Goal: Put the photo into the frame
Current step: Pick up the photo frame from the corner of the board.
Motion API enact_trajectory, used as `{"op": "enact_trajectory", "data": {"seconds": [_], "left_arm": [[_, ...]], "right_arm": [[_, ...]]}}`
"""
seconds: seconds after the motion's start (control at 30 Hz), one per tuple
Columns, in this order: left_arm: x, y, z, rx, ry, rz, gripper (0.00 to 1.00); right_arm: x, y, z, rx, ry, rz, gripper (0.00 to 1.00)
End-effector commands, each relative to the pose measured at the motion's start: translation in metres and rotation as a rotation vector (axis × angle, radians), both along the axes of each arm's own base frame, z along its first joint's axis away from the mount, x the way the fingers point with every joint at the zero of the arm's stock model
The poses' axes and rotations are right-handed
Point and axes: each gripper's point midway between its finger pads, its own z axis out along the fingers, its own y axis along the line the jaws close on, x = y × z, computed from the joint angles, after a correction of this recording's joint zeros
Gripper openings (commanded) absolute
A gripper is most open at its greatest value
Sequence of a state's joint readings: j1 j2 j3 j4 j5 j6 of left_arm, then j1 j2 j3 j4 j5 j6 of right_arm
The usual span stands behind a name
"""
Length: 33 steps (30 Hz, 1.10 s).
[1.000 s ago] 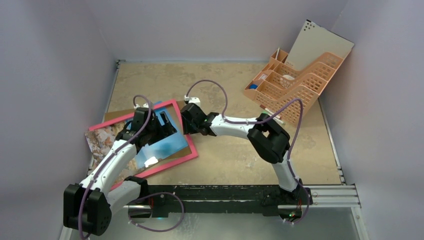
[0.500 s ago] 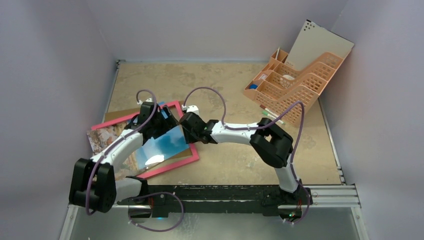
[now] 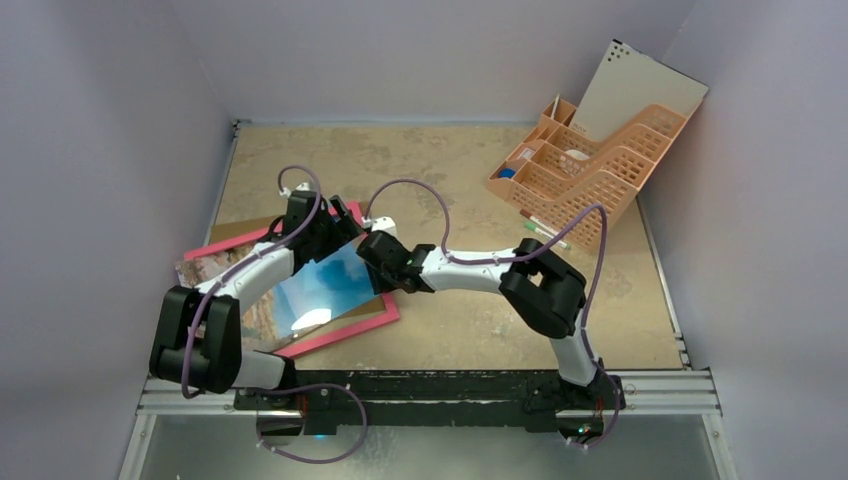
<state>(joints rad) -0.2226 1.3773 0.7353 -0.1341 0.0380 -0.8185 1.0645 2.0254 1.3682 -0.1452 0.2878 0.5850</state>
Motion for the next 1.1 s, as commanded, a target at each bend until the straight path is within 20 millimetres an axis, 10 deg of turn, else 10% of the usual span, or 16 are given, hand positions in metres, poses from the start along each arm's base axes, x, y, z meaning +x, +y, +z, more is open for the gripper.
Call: {"op": "enact_trajectory", "data": {"seconds": [0.0, 0.47, 0.7, 1.07], "left_arm": [[0.026, -0.003, 0.026, -0.04, -0.083, 0.034, 0.81], [0.046, -0.011, 0.012, -0.095, -0.051, 0.041, 0.82], [0.054, -0.034, 0.02, -0.179, -0.066, -0.054, 0.83], [0.057, -0.074, 0.037, -0.365, -0.126, -0.234, 0.8]], "right_arm": [[0.0, -0.008, 0.007, -0.103, -0.061, -0.018, 0.42], [0.012, 0.002, 0.037, 0.006, -0.154, -0.126, 0.1], [0.016, 0.008, 0.079, 0.185, -0.246, -0.124, 0.04], [0.014, 0.004, 0.085, 0.225, -0.259, -0.131, 0.03]]}}
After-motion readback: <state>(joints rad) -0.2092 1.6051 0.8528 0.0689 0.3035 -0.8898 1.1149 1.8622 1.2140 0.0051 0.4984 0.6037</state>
